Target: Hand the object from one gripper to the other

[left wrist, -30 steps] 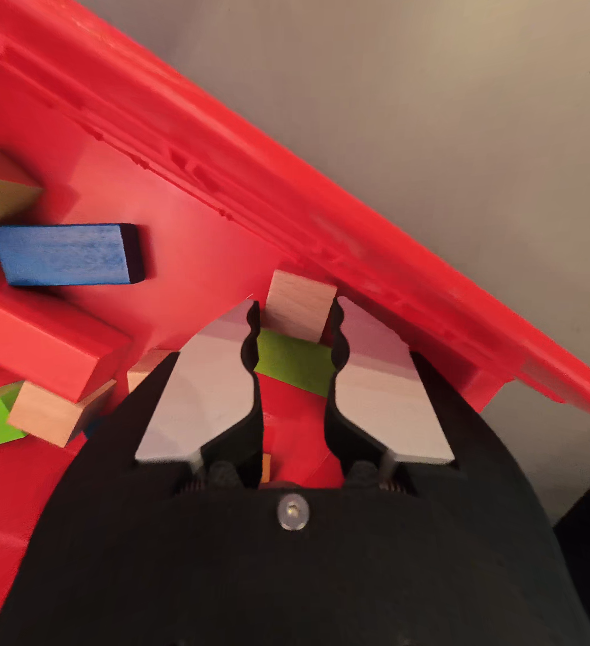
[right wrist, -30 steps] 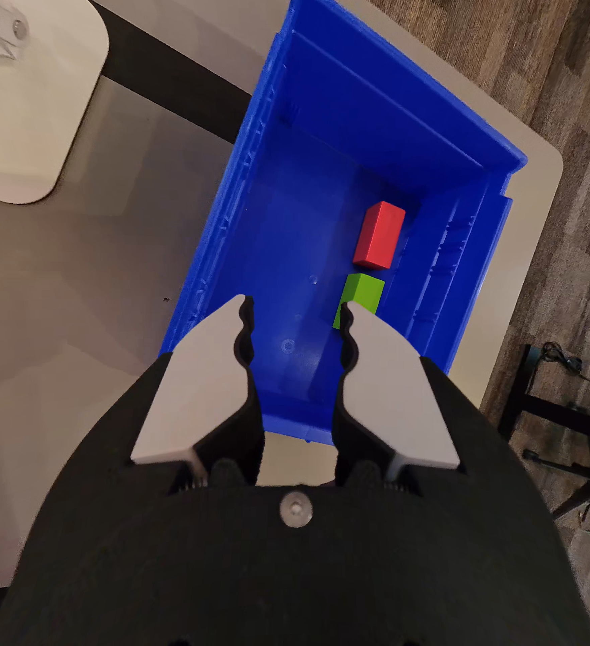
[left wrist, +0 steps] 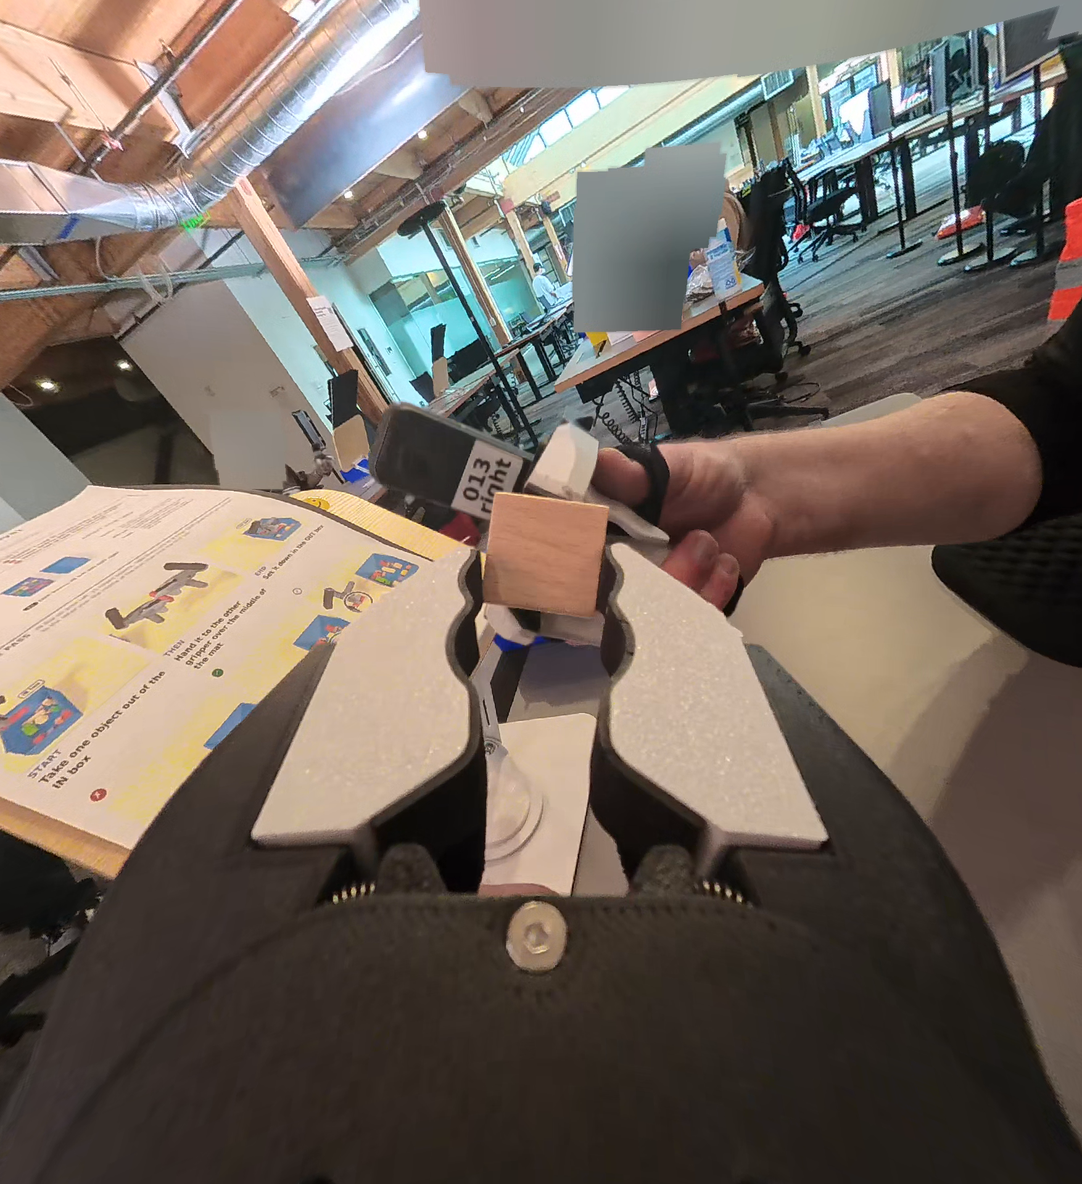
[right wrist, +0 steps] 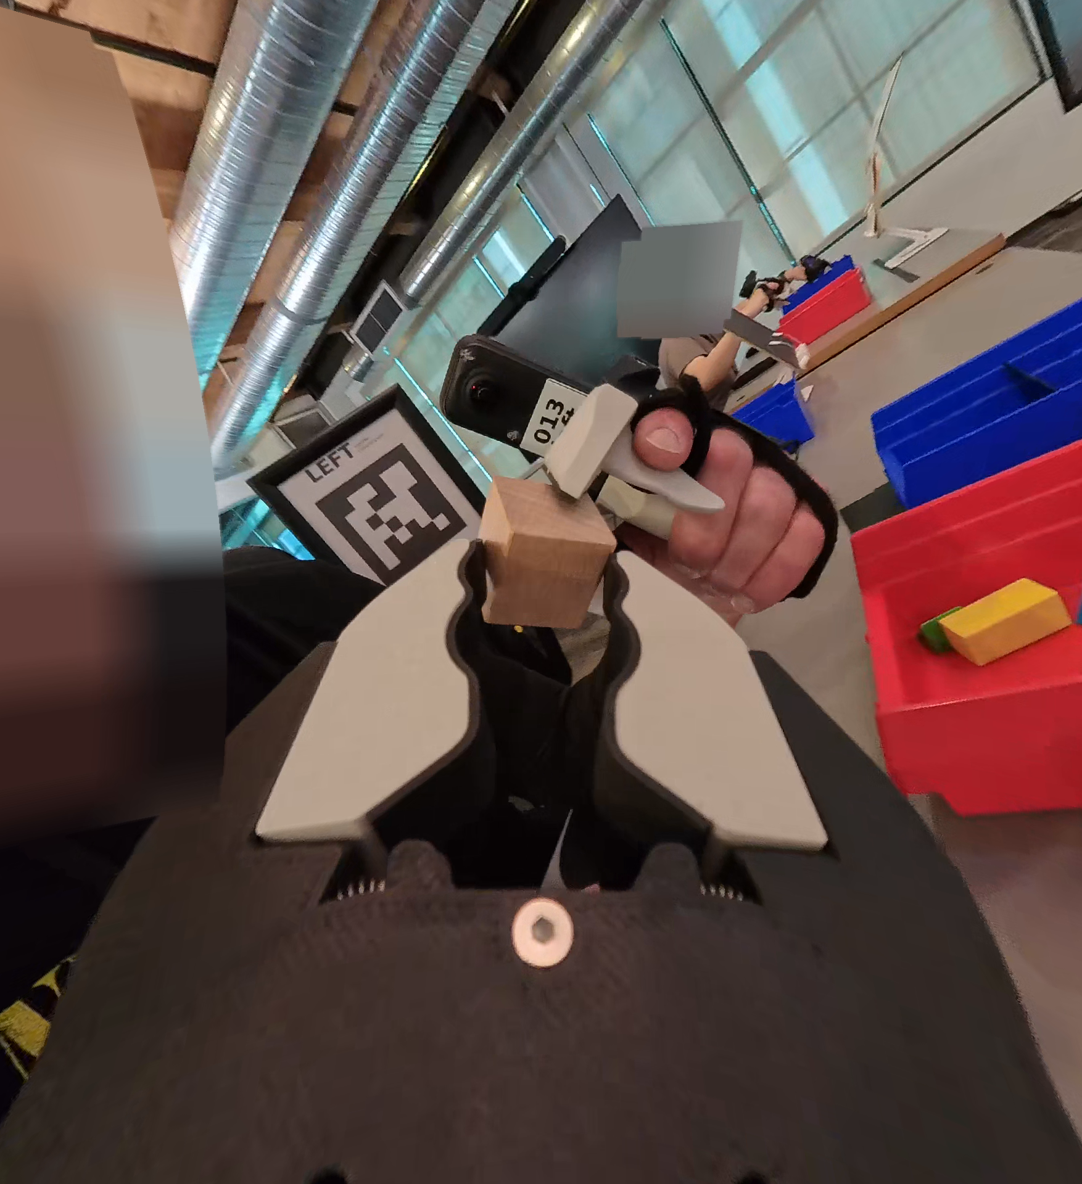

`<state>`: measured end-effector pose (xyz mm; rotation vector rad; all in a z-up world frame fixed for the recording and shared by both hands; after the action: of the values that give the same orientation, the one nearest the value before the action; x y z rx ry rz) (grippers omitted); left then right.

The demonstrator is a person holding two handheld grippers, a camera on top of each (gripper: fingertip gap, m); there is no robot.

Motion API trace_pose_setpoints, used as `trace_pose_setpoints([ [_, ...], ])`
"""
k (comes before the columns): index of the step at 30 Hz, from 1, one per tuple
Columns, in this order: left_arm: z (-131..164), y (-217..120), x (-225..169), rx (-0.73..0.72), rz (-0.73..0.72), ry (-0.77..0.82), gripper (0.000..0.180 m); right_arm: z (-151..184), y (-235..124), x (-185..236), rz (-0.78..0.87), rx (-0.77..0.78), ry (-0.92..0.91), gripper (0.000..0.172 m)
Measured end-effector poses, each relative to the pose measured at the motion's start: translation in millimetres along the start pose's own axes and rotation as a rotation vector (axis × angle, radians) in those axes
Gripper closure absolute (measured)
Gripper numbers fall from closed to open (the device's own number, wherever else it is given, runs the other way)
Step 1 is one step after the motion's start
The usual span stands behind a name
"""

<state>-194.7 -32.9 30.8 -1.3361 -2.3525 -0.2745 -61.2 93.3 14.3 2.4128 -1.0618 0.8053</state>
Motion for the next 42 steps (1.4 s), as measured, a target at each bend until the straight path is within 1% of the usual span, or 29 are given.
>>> trace_pose_setpoints([
  [2, -2, 2, 0, -0.004, -0.003, -0.03, 0.143, -3, -7, 8, 0.046, -0.001, -0.038, 0.14],
  [3, -2, 2, 2, -0.004, -0.029, -0.036, 0.137, -5, -13, 13, 0.087, 0.001, -0.063, 0.14],
  [4, -3, 0, 2, -0.014, -0.037, -0.038, 0.133, -7, -23, 20, 0.143, 0.004, -0.095, 0.141],
  [5, -4, -2, 3, -0.023, -0.038, -0.04, 0.134, -9, -38, 27, 0.228, 0.015, -0.127, 0.14],
  [6, -4, -5, 3, -0.017, -0.049, -0.038, 0.137, -12, -58, 34, 0.346, 0.038, -0.16, 0.141],
  [7, -4, -9, 4, -0.004, -0.065, -0.033, 0.139, -14, -83, 39, 0.506, 0.069, -0.2, 0.141],
  [8, -5, -13, 5, 0.004, -0.078, -0.032, 0.14, -15, -113, 42, 0.705, 0.107, -0.236, 0.141],
  [9, -5, -16, 6, 0.012, -0.091, -0.031, 0.145, -15, -146, 43, 0.926, 0.172, -0.248, 0.141],
  [11, -4, -19, 7, 0.044, -0.106, -0.036, 0.148, -8, -214, 42, 1.354, 0.339, -0.203, 0.141],
  [12, -3, -19, 7, 0.045, -0.102, -0.038, 0.149, -2, -246, 40, 1.514, 0.413, -0.142, 0.141],
  [13, -3, -19, 8, 0.045, -0.106, -0.038, 0.148, 7, -274, 36, 1.618, 0.489, -0.057, 0.141],
  [15, 0, -18, 10, 0.07, -0.112, -0.059, 0.148, 26, -320, 24, 1.732, 0.602, 0.112, 0.141],
  [17, 3, -19, 11, 0.101, -0.12, -0.067, 0.147, 47, -357, 7, 1.815, 0.72, 0.264, 0.141],
  [19, 4, -20, 12, 0.116, -0.124, -0.076, 0.147, 65, -384, -11, 1.852, 0.772, 0.367, 0.141],
  [21, 5, -20, 11, 0.142, -0.123, -0.071, 0.146, 79, -404, -27, 1.875, 0.824, 0.44, 0.14],
  [23, 7, -19, 11, 0.168, -0.123, -0.067, 0.146, 89, -416, -39, 1.882, 0.842, 0.481, 0.14],
  [29, 14, -18, 14, 0.205, -0.122, -0.082, 0.144, 102, -428, -55, 1.873, 0.866, 0.547, 0.139],
  [33, 14, -18, 14, 0.209, -0.117, -0.086, 0.143, 105, -429, -58, 1.874, 0.87, 0.55, 0.139],
  [37, 17, -21, 16, 0.23, -0.129, -0.097, 0.141, 104, -428, -60, 1.881, 0.907, 0.542, 0.139],
  [38, 17, -22, 16, 0.237, -0.134, -0.101, 0.14, 104, -428, -60, 1.886, 0.919, 0.542, 0.137],
  [40, 20, -27, 17, 0.279, -0.149, -0.113, 0.135, 103, -427, -57, 1.915, 0.941, 0.534, 0.118],
  [42, 24, -37, 19, 0.37, -0.19, -0.126, 0.131, 97, -421, -49, 1.931, 0.911, 0.498, 0.112],
])
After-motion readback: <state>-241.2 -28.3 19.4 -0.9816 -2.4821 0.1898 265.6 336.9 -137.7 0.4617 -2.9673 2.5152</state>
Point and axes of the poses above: each gripper's, where its closed fingertips meet, y out along the fingers, z out of its underside, x = y × z across the jaws, the point moved 10 cm from there along -y, back along the fingers, and after that the axes turned 10 degrees about z, right-handed, at the moved point
